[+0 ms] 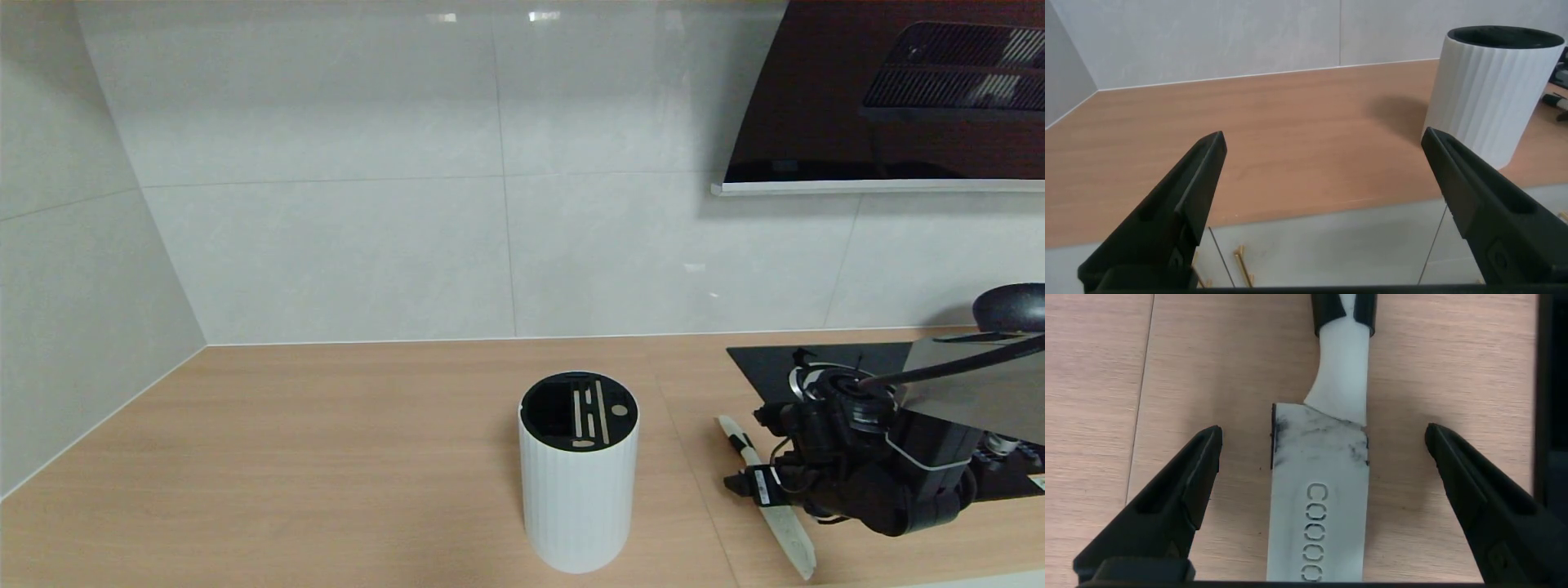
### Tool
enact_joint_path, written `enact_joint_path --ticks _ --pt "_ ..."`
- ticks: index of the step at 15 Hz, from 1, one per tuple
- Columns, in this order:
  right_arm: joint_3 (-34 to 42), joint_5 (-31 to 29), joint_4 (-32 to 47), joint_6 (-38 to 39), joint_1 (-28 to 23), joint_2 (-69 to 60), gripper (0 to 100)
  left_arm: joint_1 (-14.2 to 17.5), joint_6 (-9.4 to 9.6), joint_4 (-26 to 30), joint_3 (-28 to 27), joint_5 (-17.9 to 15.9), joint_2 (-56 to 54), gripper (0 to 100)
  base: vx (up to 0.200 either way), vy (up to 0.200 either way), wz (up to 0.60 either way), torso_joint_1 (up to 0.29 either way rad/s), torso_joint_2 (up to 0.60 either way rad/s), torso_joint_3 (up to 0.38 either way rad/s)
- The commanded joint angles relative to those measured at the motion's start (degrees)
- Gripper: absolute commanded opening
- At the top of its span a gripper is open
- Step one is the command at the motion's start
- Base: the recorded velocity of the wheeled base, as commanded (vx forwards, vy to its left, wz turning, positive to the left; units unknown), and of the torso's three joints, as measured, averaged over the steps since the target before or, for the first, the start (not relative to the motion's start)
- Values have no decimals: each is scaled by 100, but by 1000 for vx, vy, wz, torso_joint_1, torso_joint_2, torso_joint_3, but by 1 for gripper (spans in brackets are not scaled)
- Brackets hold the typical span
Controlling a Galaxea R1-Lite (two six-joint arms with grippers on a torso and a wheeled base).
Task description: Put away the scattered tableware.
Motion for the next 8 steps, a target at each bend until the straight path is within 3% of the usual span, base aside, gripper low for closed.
enact_joint_path --ticks 1,8 --pt "3 0 19 4 6 16 0 1 2 -1 1 -2 2 100 0 0 0 0 0 0" --pt "3 -44 19 13 6 60 0 1 2 -1 1 -2 2 100 0 0 0 0 0 0"
